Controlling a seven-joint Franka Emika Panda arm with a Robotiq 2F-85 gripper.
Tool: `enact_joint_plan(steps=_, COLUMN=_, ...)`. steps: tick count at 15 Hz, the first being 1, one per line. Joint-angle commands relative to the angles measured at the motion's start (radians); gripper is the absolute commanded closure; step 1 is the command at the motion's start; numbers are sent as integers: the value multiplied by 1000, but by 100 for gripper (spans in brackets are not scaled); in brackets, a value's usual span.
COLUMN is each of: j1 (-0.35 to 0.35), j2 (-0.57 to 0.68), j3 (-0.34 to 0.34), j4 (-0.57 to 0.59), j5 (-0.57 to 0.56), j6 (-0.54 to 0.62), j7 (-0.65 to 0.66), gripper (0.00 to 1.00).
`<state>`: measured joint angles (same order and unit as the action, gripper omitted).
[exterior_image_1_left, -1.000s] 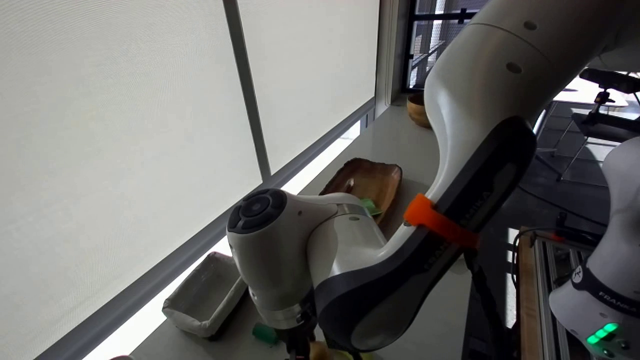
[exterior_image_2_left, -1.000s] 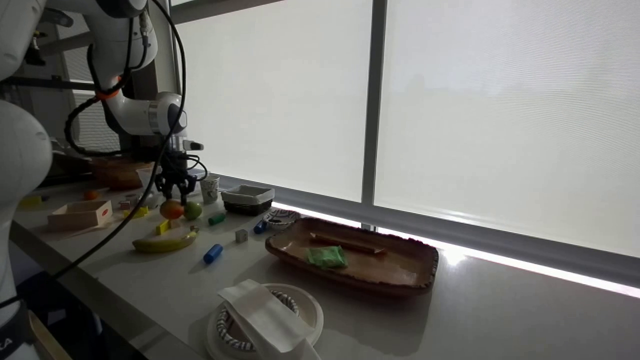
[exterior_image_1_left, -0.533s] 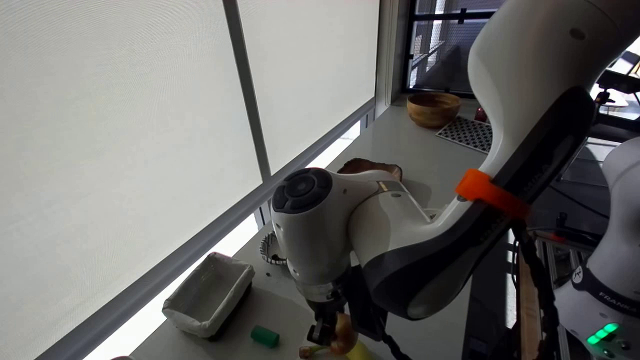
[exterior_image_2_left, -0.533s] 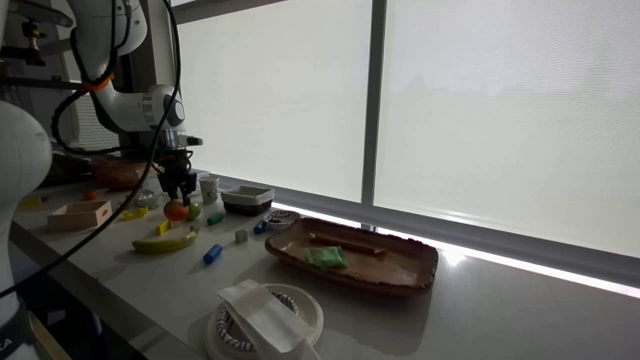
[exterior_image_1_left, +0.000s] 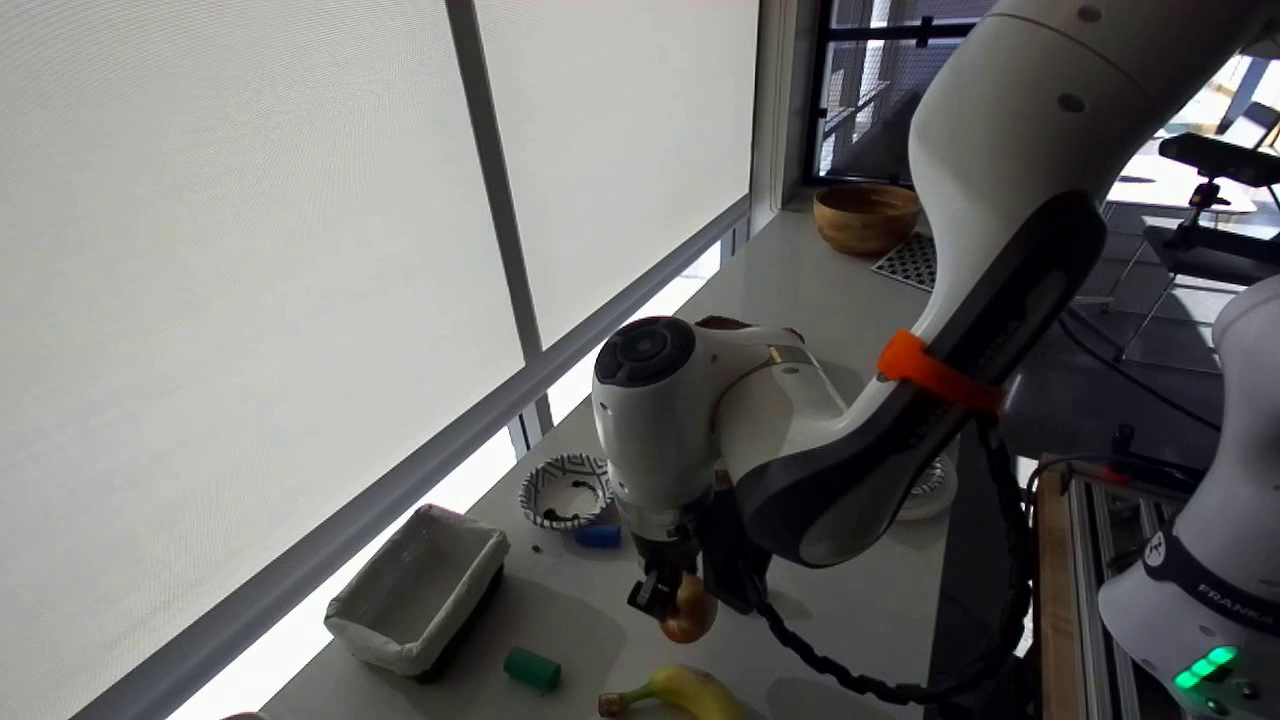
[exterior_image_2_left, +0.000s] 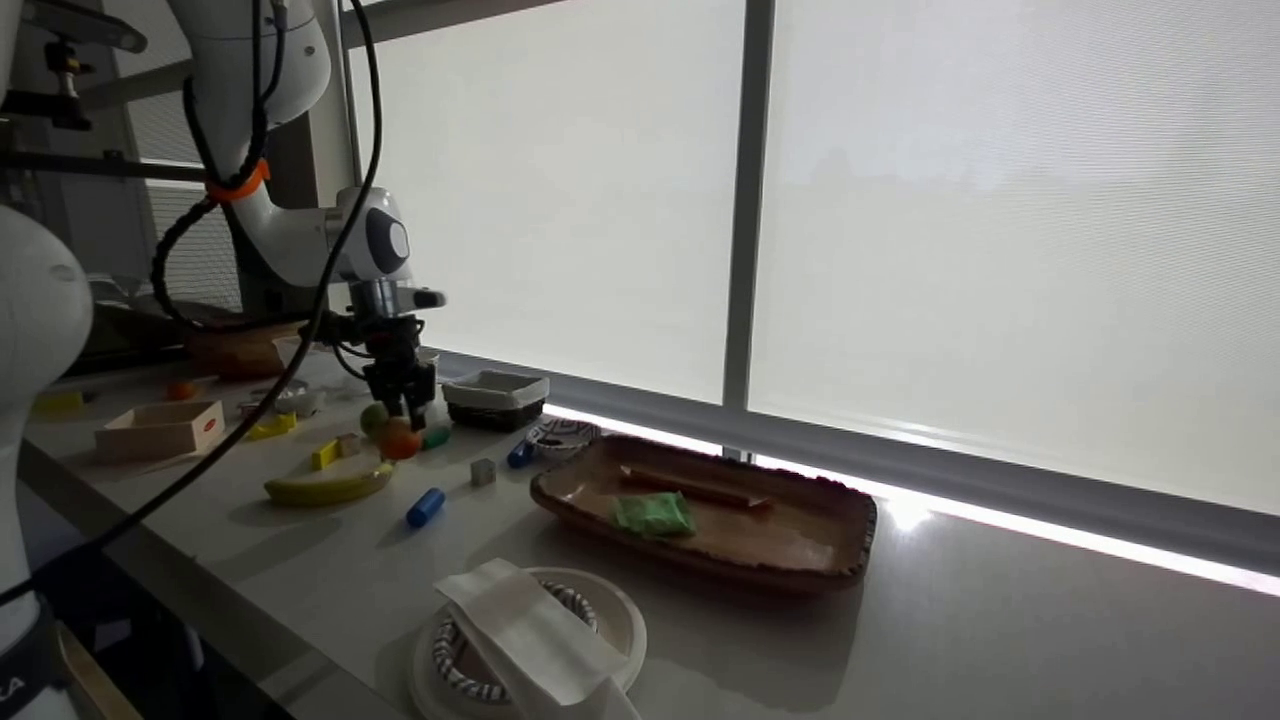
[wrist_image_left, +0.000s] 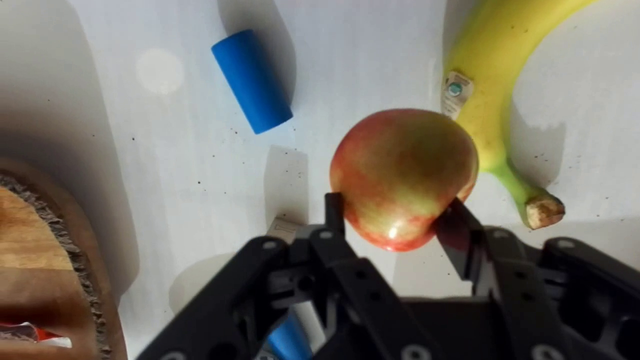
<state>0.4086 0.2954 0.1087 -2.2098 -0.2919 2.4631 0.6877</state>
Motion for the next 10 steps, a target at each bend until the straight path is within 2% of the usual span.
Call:
enact_joint_plan(steps=1, j1=-21, j2=12, j3=-6, j4=-38, j5=-2, j6=85, j7=23, gripper=75)
enact_joint_plan(steps=4, j1=-32, j2=53, j3=-12, j4=-31, j5=12, j6=143, j7=-2, gripper=75)
enact_joint_plan(steps=7, j1=-1, j2=95, j3=-50, j4=4, j5=-39, j6=131, j7=33, gripper=75)
enact_joint_plan(steps=10, j1=-1, j2=125, j3=-56, j4=12, j5=-20, j6=159, j7=13, gripper=75)
